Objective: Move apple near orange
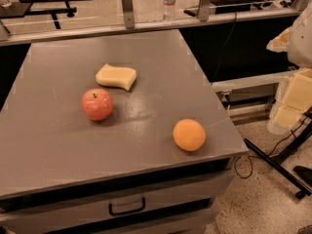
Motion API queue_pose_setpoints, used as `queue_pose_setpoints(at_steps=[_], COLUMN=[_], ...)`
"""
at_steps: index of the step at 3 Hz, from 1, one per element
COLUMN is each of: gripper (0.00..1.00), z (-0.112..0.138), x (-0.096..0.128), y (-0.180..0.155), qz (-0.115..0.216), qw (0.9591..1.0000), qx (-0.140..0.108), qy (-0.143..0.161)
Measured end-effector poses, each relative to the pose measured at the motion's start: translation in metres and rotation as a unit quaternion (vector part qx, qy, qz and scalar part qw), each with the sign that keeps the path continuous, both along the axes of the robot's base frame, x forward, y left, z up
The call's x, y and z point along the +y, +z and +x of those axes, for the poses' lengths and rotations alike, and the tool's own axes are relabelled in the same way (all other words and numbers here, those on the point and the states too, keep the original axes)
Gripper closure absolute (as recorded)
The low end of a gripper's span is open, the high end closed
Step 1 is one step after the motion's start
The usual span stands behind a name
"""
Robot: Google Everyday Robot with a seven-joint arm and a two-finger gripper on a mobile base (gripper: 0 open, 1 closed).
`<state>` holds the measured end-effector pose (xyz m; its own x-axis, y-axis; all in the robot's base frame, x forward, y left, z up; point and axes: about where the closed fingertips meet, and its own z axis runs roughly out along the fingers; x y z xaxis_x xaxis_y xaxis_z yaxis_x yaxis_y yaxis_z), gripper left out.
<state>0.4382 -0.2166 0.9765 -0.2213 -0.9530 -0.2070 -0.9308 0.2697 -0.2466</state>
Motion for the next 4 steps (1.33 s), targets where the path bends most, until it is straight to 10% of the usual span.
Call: queue_pose_setpoints(at_steps=[2,4], gripper=[0.00,0.00], z=[0.030,0.107], x=[0.041,0.185], y=[-0.011,-0.040], qz=[0.021,0.093], qw=[0.9986,0.9763], qx=[0.000,-0.001], qy=[0.049,0.195])
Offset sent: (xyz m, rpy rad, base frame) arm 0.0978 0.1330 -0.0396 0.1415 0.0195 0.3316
